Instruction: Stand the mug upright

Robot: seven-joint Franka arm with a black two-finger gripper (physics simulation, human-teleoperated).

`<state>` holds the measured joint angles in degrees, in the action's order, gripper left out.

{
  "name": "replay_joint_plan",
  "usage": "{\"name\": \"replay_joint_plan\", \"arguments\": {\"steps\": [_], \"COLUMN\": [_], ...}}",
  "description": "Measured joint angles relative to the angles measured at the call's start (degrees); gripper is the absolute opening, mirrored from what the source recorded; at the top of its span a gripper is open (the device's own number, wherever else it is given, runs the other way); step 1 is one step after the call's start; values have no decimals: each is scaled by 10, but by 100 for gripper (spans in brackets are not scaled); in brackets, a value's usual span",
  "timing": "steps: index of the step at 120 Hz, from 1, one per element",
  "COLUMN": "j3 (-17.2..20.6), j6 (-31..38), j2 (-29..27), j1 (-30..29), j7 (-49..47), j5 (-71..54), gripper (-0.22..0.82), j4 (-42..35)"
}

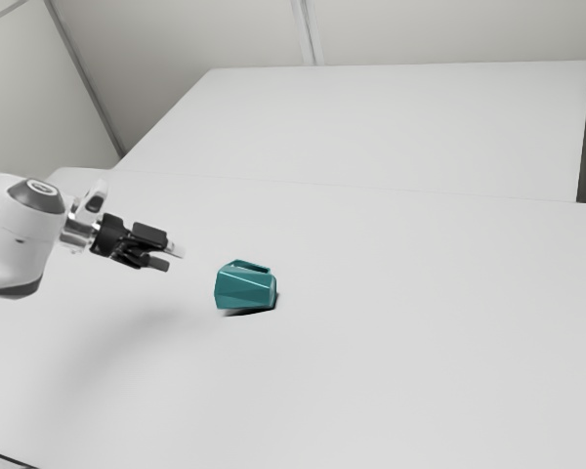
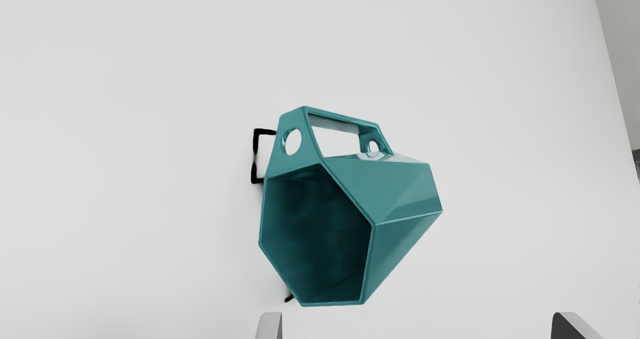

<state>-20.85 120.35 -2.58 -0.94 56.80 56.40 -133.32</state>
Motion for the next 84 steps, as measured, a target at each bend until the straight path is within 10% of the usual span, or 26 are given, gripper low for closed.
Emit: {"name": "replay_joint_plan", "arguments": {"steps": [84], "j3": [5], "j6": [-6], "j2": [52], "j1": [36], "j7": [191], "j5": [101], "gripper": [59], "j4": [-15]}}
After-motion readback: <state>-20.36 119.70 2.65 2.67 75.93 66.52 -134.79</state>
